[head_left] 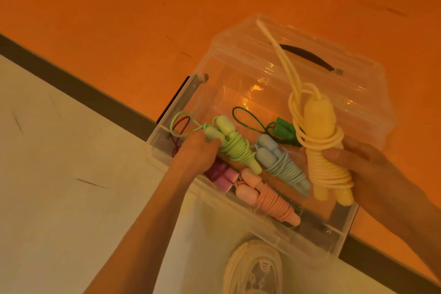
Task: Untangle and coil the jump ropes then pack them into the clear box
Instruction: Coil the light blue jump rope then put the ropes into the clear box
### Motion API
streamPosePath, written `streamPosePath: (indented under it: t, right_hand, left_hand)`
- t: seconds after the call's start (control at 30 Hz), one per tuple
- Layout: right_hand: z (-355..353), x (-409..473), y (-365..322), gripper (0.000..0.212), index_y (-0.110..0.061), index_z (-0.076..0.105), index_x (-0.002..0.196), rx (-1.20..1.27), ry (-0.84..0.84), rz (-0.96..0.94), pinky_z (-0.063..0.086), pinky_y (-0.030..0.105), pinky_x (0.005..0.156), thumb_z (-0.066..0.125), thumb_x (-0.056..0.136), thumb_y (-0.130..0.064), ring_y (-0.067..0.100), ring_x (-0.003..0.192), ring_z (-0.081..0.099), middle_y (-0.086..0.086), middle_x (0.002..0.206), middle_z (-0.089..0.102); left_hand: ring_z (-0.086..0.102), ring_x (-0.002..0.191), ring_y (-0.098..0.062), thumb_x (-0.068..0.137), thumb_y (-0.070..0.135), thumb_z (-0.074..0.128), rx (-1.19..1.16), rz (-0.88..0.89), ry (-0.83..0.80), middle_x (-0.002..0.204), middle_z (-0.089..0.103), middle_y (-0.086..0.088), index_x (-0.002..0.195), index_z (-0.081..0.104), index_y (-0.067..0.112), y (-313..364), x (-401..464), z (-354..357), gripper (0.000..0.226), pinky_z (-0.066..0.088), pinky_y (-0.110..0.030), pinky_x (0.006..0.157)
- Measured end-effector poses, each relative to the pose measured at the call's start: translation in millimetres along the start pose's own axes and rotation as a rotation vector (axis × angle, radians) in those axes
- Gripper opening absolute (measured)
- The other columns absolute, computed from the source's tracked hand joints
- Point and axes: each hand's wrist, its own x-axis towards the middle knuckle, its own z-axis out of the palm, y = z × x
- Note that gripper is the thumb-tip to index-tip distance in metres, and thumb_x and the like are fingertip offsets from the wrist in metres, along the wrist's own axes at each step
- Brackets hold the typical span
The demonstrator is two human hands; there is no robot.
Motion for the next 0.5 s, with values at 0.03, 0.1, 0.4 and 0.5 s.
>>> streamPosePath:
  t: [0.03,0.1,0.4,0.5]
  right_hand:
    - [-1,2,2,0.081,-0.023,0.074,0.105,-0.002,-0.001,0.001,0.057,0.025,0.078,0.092,0.033,-0.055,0.021,0.104,0.067,0.006,0.114,0.07]
    - [0,6,3,0.082,-0.024,0.073,0.108,-0.007,-0.008,0.011,0.057,0.024,0.076,0.092,0.034,-0.055,0.02,0.105,0.067,0.005,0.116,0.07]
    - [6,32,5,0.086,-0.026,0.067,0.115,-0.137,-0.019,-0.024,0.055,0.021,0.076,0.091,0.039,-0.056,0.015,0.104,0.067,-0.001,0.114,0.071]
    - [9,42,4,0.069,-0.018,0.06,0.121,-0.161,0.008,-0.04,0.056,0.02,0.071,0.084,0.059,-0.032,0.016,0.099,0.069,0.0,0.107,0.073]
  left_hand:
    - [0.062,0.101,-0.035,0.088,0.026,0.058,0.202,0.066,0.056,0.104,0.065,-0.02,0.103,0.059,0.003,0,-6,-2,0.028,0.049,-0.048,0.088]
    - [0.062,0.098,-0.032,0.092,0.019,0.056,0.516,0.228,0.218,0.106,0.064,-0.011,0.111,0.053,0.011,-1,-16,-1,0.021,0.051,-0.046,0.082]
    - [0.058,0.109,-0.028,0.078,0.015,0.066,1.065,0.786,0.198,0.121,0.059,-0.006,0.122,0.057,0.017,-20,21,29,0.045,0.044,-0.039,0.09]
    - [0.063,0.087,-0.027,0.066,0.022,0.081,1.109,0.785,0.326,0.103,0.062,-0.006,0.113,0.064,0.022,-24,33,11,0.049,0.049,-0.038,0.073]
